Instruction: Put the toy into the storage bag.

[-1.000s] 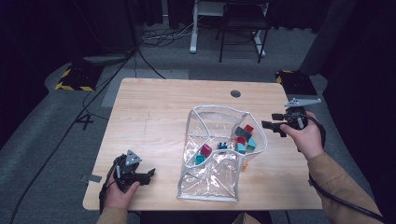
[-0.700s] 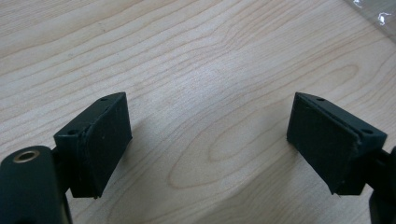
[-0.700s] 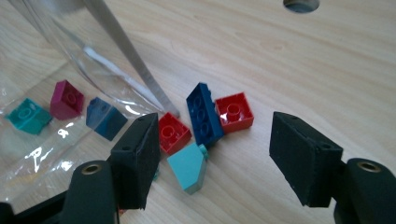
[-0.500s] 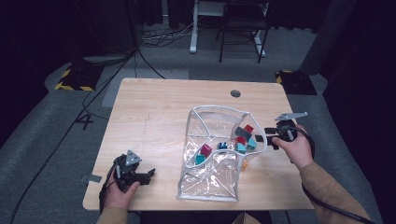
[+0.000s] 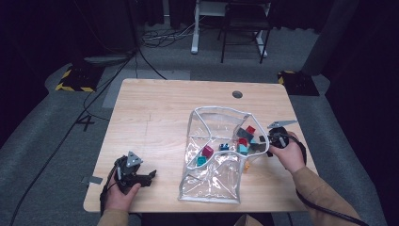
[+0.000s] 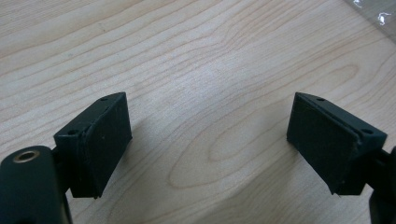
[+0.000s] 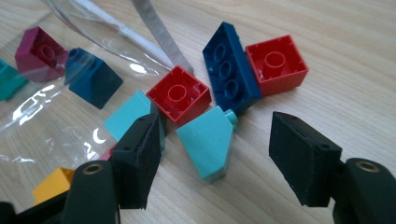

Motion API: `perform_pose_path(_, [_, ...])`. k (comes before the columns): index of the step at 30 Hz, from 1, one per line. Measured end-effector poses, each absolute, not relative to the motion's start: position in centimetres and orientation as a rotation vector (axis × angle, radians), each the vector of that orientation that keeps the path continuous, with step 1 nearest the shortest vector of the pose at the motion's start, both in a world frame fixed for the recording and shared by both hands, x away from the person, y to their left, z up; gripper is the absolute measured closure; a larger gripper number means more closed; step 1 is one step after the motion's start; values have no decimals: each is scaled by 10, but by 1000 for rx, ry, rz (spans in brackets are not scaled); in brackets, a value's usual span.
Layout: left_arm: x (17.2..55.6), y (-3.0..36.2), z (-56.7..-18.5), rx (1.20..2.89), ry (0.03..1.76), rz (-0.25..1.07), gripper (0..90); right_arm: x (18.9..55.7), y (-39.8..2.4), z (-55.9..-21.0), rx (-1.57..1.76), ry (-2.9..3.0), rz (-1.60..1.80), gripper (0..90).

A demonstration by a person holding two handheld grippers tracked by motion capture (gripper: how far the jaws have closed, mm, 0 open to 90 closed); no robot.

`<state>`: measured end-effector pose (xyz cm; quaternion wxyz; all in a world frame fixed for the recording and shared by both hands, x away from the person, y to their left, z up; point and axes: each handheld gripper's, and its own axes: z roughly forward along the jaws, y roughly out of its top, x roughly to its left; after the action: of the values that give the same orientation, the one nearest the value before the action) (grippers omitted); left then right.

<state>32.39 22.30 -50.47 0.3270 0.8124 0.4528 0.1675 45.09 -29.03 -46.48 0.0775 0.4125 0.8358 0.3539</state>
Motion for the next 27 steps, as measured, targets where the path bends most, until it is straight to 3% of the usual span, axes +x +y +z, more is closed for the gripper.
perform_pose_path(13, [324,223,-505,2128,1186,439,141,453,-279,-479,1154,2570,947,572])
perform_pose_path(27, [324,223,-505,2128,1186,439,140,446,-282,-460,1138,2560,949,588])
